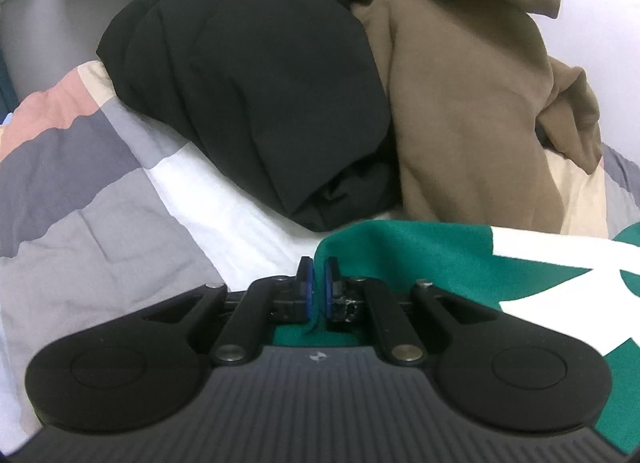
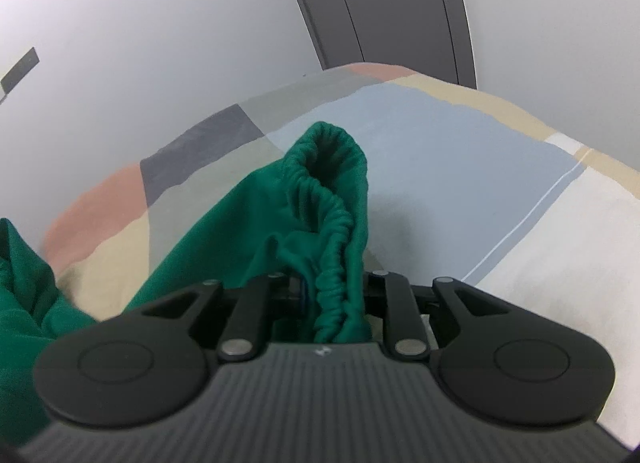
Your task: Fold large clothes
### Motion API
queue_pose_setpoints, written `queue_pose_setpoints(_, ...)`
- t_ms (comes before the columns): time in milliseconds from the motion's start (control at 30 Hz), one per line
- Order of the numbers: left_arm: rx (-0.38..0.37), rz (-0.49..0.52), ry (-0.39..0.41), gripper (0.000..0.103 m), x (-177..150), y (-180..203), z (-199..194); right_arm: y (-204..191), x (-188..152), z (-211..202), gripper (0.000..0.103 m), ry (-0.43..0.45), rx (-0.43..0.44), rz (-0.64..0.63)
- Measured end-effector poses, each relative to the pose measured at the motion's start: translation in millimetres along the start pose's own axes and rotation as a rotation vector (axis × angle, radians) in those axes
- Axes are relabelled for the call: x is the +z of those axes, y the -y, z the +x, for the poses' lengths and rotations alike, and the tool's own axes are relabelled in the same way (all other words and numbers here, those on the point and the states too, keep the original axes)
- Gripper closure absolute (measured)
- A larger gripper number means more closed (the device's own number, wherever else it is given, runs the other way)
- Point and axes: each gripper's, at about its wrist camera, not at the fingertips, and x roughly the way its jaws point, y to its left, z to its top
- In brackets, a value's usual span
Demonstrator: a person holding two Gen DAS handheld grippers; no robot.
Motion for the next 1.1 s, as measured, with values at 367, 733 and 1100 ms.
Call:
queue_pose_setpoints(367,-0.035,0.051,0.039,0.038,-6,11,-54,-19,5,-62,0.036,0.026,-0.016,-0.035)
queue_pose_setpoints(733,-0.281,0.163,0.138,0.036,-37,53,-158,-69,-5,-154,0.021,0.111,0.116,-0.138)
queue_pose_setpoints(1100,-0.53,0.255,0.147,0.036,-93,87,-226,-160,-61,-216,0.021,0.043,0.394,-0.359)
